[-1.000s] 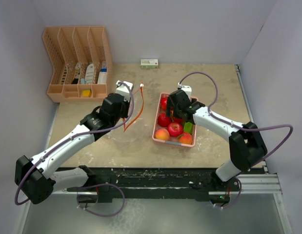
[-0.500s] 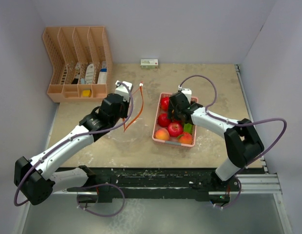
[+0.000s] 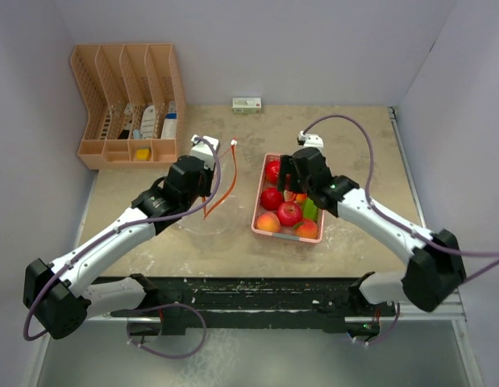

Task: Place the food in the zip-top bag and seal the zipper
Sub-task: Pick up the fake fruit from the bin, then place the fake fruit in the zipper food storage bag.

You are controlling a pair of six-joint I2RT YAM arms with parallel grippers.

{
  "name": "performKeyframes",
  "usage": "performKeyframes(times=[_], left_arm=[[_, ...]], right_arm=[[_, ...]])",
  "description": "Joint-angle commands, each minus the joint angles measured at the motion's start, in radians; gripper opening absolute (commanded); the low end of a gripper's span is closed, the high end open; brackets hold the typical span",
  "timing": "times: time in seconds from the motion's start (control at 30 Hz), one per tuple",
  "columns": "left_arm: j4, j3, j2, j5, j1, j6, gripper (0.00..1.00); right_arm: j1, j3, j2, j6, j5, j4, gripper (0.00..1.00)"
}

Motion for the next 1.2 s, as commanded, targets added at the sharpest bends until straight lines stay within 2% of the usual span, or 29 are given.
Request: performKeyframes(times=[0.0,0.07,0.17,0.43,0.67,0.8,0.97,1.17], left_arm=[[0.046,0.016,-0.007,0.012,-0.002,-0.003,0.00],[0.045,0.019,-0.004,0.014,-0.002,-0.007,0.00],[0.046,0.026,-0.005,0.033,-0.002,-0.017,0.00],[0.039,0.057,-0.042,0.124,-0.002,-0.058,0.00],[0.021,0.075,-0.096,0.185,-0.001,-0.097,0.00],[0.038,0.075,-0.119,0.249,-0.002,-0.123,0.00],[0.086,0.064,-0.132,0.345,-0.002,-0.167,0.00],[0.115,0.056,-0.140,0.385,-0.001,-0.195,0.00]], right_arm=[[0.086,-0.021,-0.197,-0.110,-0.228,0.181,0.59],[0.117,-0.069,-0.271,-0.116,-0.400,0.312,0.59],[0.153,-0.140,-0.328,-0.097,-0.545,0.517,0.59],[0.200,-0.166,-0.192,-0.062,-0.697,0.858,0.58],[0.202,-0.170,-0.131,-0.050,-0.608,0.961,0.59],[0.203,-0.174,-0.118,-0.055,-0.537,0.964,0.59],[0.205,-0.155,-0.103,-0.084,-0.430,0.896,0.59],[0.221,-0.091,-0.074,-0.153,-0.245,0.693,0.60]])
